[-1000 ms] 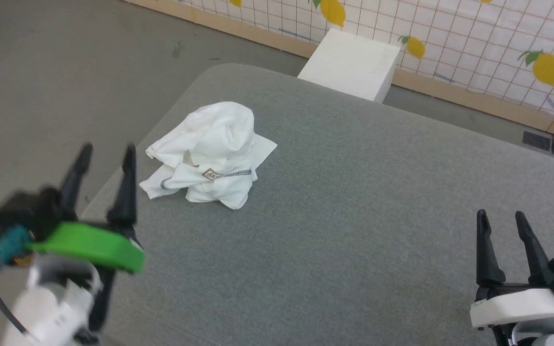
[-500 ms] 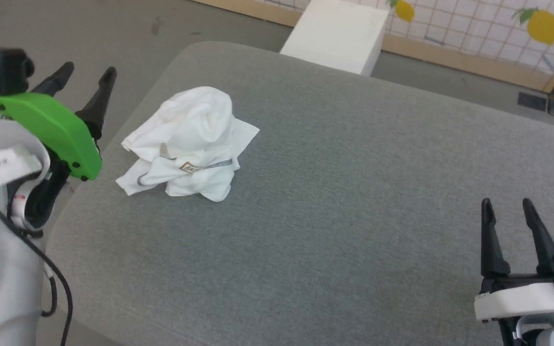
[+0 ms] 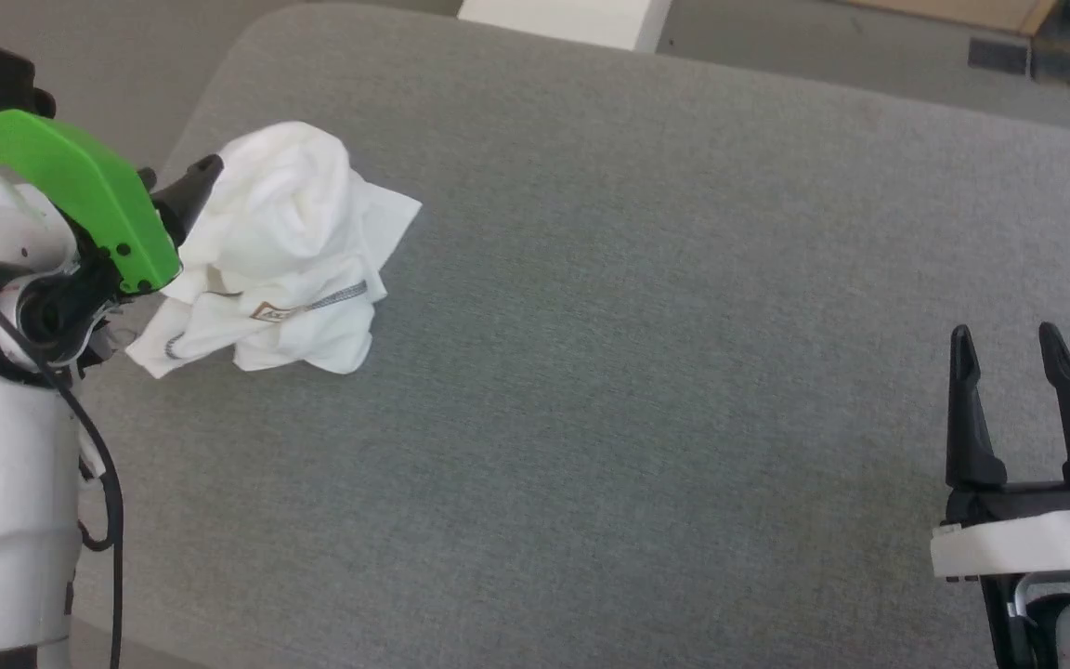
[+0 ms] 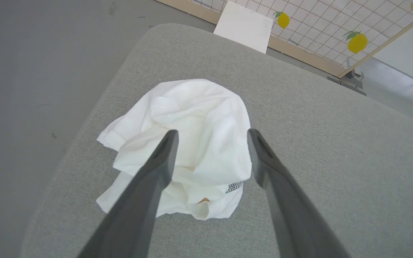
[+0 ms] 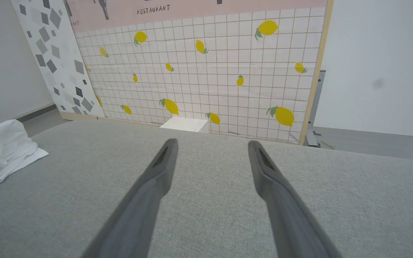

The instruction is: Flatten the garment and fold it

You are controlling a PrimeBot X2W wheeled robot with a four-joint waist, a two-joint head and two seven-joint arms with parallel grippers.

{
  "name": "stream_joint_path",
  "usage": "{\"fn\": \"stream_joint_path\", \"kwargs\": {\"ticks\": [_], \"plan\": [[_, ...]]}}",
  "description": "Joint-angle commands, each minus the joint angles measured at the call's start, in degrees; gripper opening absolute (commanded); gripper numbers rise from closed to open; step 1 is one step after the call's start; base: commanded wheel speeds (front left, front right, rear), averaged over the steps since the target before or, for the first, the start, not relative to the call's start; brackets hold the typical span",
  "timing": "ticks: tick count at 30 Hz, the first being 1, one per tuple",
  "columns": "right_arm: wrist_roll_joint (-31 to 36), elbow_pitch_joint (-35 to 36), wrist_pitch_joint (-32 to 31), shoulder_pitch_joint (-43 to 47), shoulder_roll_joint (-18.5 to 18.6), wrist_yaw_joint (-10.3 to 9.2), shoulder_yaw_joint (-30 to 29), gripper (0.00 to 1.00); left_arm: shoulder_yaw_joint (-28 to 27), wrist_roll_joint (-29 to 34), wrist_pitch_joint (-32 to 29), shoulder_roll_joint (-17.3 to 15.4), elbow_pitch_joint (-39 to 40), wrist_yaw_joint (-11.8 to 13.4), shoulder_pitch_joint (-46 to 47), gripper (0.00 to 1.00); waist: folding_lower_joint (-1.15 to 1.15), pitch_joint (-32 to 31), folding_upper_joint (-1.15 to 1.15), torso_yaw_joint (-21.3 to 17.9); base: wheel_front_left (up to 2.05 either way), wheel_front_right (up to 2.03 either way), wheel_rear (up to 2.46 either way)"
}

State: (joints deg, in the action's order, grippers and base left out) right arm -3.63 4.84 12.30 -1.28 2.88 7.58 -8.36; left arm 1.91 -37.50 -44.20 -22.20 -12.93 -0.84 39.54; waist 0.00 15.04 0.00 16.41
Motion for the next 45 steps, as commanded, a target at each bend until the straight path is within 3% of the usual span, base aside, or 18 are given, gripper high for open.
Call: {"fn": "stream_joint_path", "kwargs": {"ticks": [1, 11, 16, 20, 21, 22, 33, 45], "plan": [[0.24, 0.58, -0.15, -1.08, -0.01, -0.09, 0.23, 1.00, -0.44, -0.64, -1.16, 0.34, -0.48, 1.13, 1.29, 1.00, 0.00, 2.90, 0.00, -2.35, 0.00, 0.00, 0.00], [0.66, 1.77, -0.45, -2.81, -0.01, -0.09, 0.89, 1.00, 2.20, 0.96, -11.54, -0.87, -4.72, 7.48, 0.95, 1.00, 0.00, 6.93, 0.00, -5.39, 0.00, 0.00, 0.00], [1.30, 2.70, -0.77, -3.20, -0.01, -0.09, 0.53, 1.00, 1.65, 1.32, -12.18, -0.72, -6.14, 10.35, 0.51, 1.00, 0.00, 9.45, 0.00, -6.51, 0.00, 0.00, 0.00], [1.67, 3.46, -1.01, -3.49, -0.01, -0.09, 0.34, 1.00, 0.84, 0.43, -10.78, 0.14, -7.22, 10.62, 0.27, 1.00, 0.00, 10.84, 0.00, -6.87, 0.00, 0.00, 0.00], [1.72, 3.60, -1.05, -3.55, -0.01, -0.09, 0.32, 1.00, 0.95, 0.27, -10.71, 0.16, -7.44, 10.22, 0.23, 0.24, 0.00, 11.05, 0.00, -6.89, 0.00, 0.00, 0.00], [1.78, 3.75, -1.09, -3.62, -0.01, -0.09, 0.28, 1.00, 1.01, 0.07, -10.57, 0.13, -7.75, 9.74, 0.22, 0.00, 0.00, 11.23, 0.00, -6.88, 0.00, 0.00, 0.00], [1.18, 2.43, -0.72, -4.44, -0.01, -0.09, 0.44, 1.00, -0.15, -1.63, -7.41, -0.30, -9.53, 7.04, 1.38, 0.00, 0.00, 9.66, 0.00, -7.03, 0.00, 0.00, 0.00], [-2.29, -3.06, 1.66, -3.90, -0.01, -0.09, 1.80, 1.00, -1.23, -1.87, -1.03, -2.62, -7.95, 2.18, 4.29, 0.00, 0.00, 1.51, 0.00, -8.45, 0.00, 0.00, 0.00]]}}
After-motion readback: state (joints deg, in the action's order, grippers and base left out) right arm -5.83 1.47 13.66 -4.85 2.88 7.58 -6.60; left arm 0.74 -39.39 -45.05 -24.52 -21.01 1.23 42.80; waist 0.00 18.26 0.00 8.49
